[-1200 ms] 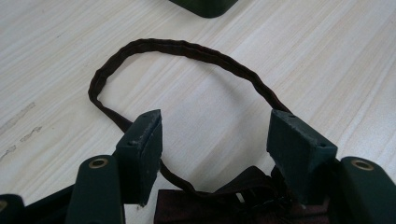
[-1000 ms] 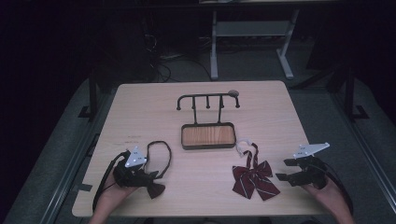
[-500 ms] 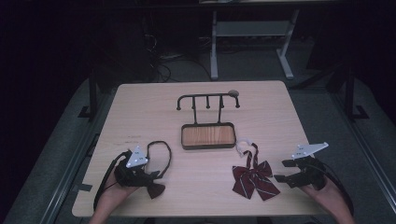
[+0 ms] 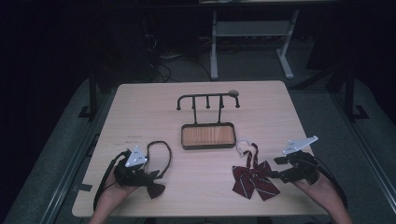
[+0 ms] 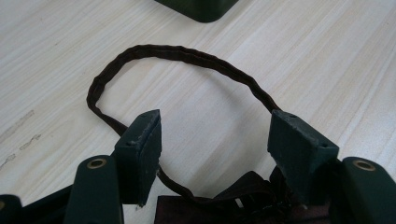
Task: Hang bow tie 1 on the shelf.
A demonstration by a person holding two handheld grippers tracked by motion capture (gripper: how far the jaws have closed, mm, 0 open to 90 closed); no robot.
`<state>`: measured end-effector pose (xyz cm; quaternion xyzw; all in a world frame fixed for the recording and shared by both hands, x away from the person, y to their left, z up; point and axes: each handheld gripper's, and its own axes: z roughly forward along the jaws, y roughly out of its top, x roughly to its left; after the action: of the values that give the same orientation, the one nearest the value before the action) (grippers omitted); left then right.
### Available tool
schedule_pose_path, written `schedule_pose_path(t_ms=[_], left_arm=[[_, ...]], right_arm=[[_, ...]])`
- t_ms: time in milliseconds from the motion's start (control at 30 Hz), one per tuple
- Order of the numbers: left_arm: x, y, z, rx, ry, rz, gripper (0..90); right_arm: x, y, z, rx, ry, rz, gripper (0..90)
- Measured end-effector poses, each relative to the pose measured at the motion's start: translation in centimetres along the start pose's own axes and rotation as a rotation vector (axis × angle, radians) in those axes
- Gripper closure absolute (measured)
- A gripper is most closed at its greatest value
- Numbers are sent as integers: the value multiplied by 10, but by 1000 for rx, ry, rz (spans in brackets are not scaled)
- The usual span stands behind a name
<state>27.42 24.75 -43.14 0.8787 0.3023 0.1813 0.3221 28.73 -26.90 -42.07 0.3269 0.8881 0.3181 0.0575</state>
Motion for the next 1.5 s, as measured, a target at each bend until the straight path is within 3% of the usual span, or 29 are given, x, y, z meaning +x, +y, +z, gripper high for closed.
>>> schedule_pose_path(t_ms=[200,600,1500], left_arm=[[0,0,0,4,0,0,354],[1,1,0,-4,2,2,353],[3,0,-1,-10,1,-6,346]], right_arm=[[-2,9,-4,12,5,14,378],[-7,31,-6,16,7,-17,403],[-26,79,18,112,16,-42,480]])
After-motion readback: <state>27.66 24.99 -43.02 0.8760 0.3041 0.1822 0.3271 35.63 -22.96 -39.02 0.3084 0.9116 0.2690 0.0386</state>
